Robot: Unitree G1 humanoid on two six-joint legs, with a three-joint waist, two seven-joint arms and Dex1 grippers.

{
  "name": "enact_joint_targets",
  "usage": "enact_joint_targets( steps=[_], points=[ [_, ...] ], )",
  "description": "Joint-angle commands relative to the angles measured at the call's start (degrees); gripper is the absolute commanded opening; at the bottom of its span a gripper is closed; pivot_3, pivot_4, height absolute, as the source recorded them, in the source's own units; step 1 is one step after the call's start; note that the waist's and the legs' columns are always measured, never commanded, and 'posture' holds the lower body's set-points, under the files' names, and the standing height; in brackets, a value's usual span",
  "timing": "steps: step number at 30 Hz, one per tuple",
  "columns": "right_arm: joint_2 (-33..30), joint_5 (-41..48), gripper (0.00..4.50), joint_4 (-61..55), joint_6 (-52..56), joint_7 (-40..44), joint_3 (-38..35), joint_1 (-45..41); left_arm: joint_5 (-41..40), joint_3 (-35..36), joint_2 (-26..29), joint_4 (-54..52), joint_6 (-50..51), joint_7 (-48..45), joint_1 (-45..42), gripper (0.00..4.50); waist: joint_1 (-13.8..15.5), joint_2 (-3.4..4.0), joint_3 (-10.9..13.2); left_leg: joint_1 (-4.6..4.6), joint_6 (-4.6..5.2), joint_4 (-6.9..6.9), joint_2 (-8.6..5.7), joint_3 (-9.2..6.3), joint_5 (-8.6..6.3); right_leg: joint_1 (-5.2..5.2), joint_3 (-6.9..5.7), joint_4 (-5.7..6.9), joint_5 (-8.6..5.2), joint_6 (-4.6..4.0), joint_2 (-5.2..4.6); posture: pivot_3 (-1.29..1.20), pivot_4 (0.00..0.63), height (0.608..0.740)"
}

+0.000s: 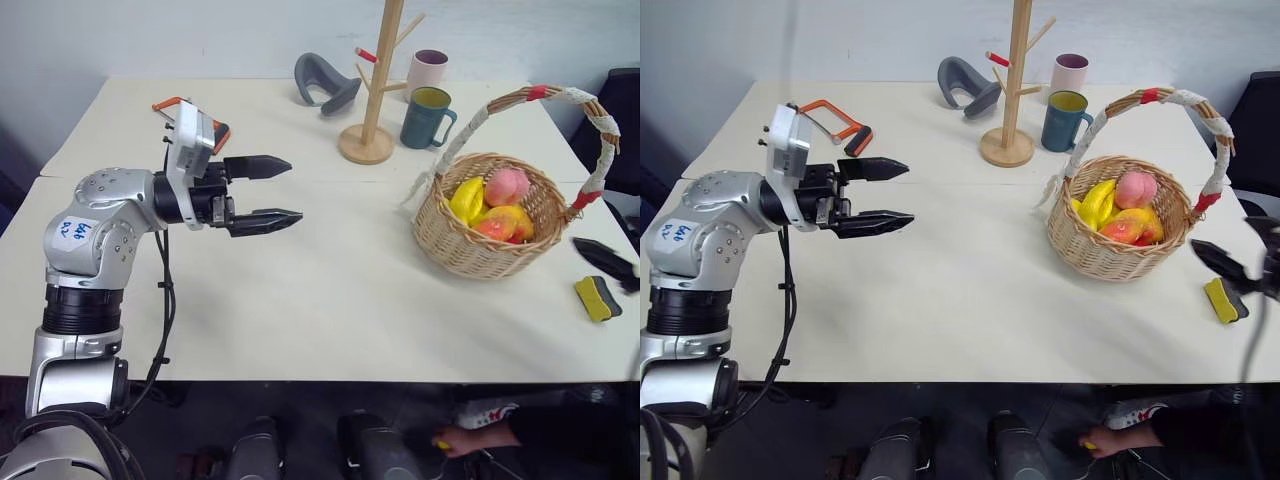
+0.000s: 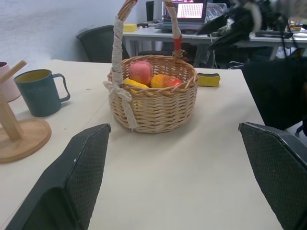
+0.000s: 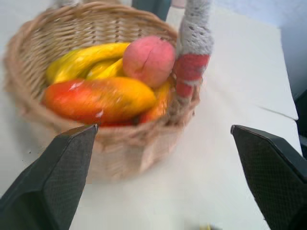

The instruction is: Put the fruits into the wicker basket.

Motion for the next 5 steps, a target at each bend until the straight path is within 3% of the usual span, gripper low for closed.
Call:
enact_joint_targets(
  steps=[1,5],
  points=[
    [-4.3,2.6,4.49,1.1,5.3,8.9,-11.4,4.8,0.3,1.7,1.4,1.2,-1.9,-1.9,-1.2,4.50,-0.3,-0.03,0.0,0.25,0.14,-0.16,0.01,0.00,-0.09,0.22,0.01,-0.15,0.00,0.00,0.01,0.00,0.150,0.740],
    [-4.5,2.3,4.49,3.0,5.0,11.0,-13.0,7.2,0.9,1.1,0.7,2.2,-2.8,-2.2,-2.0,4.50,-0.7,-0.11,0.1,0.86,0.16,-0.55,0.03,-0.09,-0.16,0.94,-0.03,-0.71,0.02,0.01,0.05,0.00,0.150,0.740]
  ],
)
